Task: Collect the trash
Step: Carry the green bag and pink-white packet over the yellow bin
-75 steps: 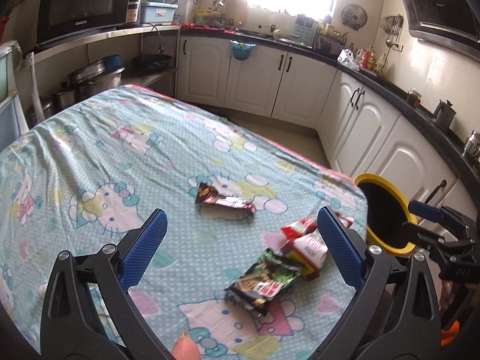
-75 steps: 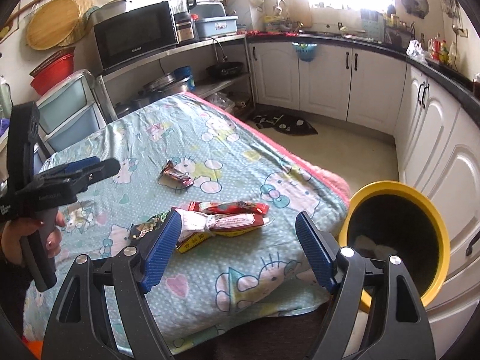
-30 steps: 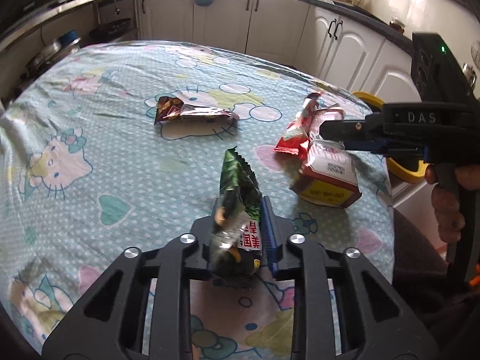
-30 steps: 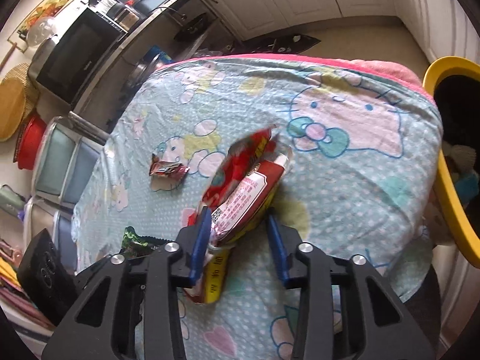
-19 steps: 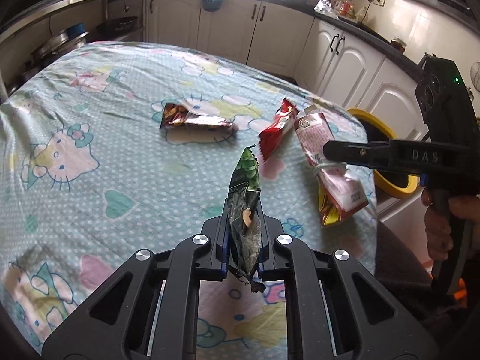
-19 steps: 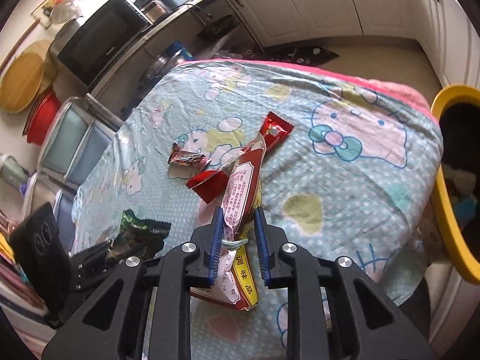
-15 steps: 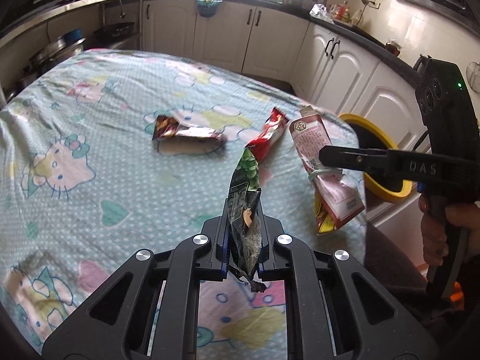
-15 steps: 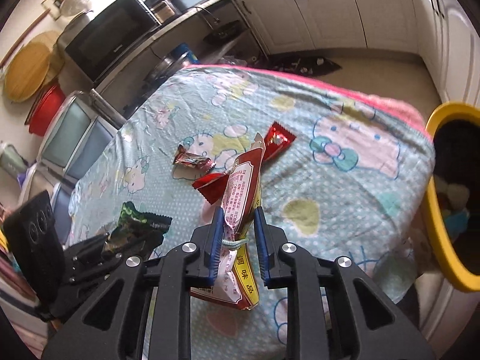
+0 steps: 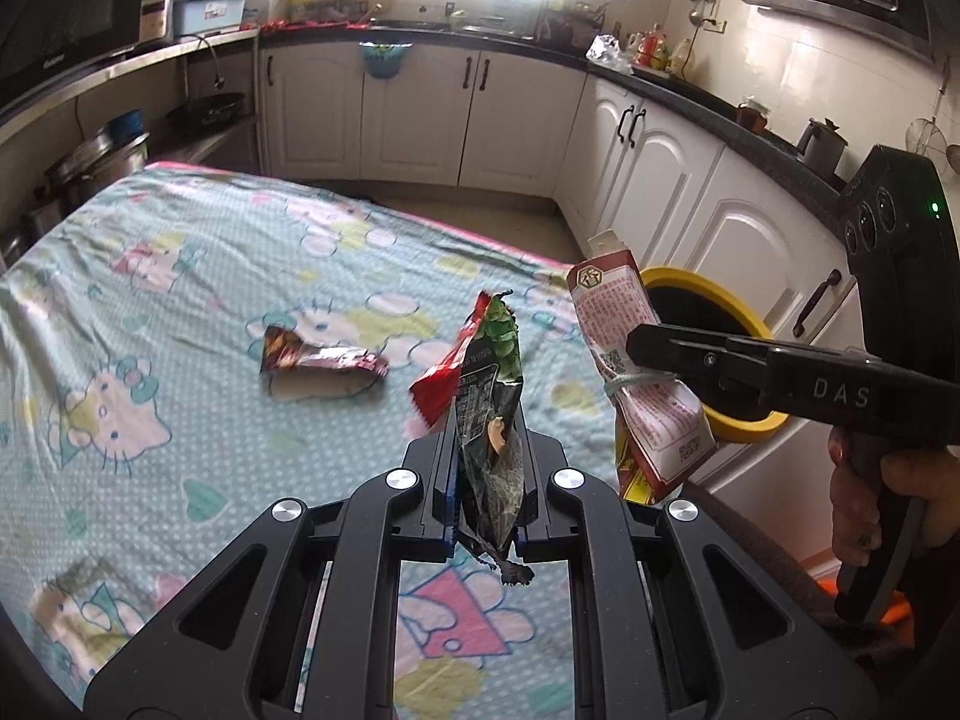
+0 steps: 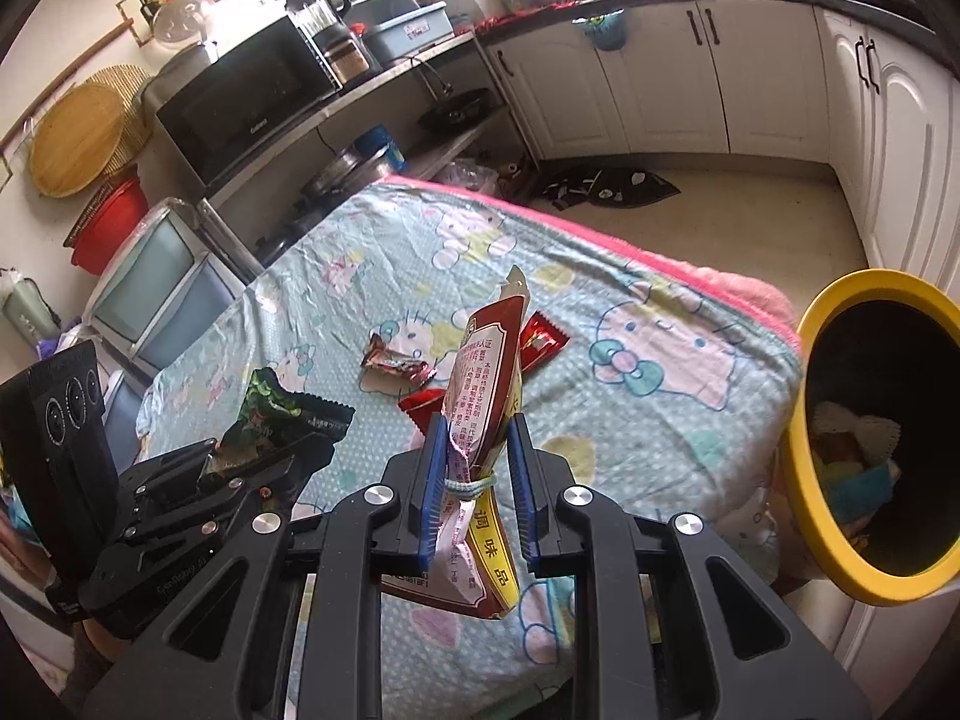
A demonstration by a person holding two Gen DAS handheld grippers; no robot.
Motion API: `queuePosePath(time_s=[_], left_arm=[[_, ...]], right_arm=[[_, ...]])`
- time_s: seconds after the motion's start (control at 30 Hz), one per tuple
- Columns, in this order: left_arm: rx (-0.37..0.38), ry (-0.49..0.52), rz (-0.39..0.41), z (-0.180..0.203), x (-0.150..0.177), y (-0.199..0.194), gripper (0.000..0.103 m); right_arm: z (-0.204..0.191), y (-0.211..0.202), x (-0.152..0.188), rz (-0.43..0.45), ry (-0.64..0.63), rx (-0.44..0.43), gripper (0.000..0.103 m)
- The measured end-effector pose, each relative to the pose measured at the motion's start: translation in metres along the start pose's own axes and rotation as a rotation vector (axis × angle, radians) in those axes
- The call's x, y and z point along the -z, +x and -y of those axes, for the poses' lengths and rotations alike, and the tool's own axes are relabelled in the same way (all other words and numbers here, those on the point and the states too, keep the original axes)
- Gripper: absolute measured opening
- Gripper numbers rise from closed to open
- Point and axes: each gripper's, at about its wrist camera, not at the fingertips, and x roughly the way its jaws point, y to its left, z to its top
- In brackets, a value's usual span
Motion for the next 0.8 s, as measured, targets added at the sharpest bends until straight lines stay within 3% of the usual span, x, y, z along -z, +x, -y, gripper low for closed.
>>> queuePosePath(time_s=[0.8], left_arm=[[0.097, 0.069, 0.069, 0.064, -0.044, 0.015, 0.008]], right_arm=[[0.057, -0.086, -0.014, 0.177, 0.04, 0.105, 0.02]])
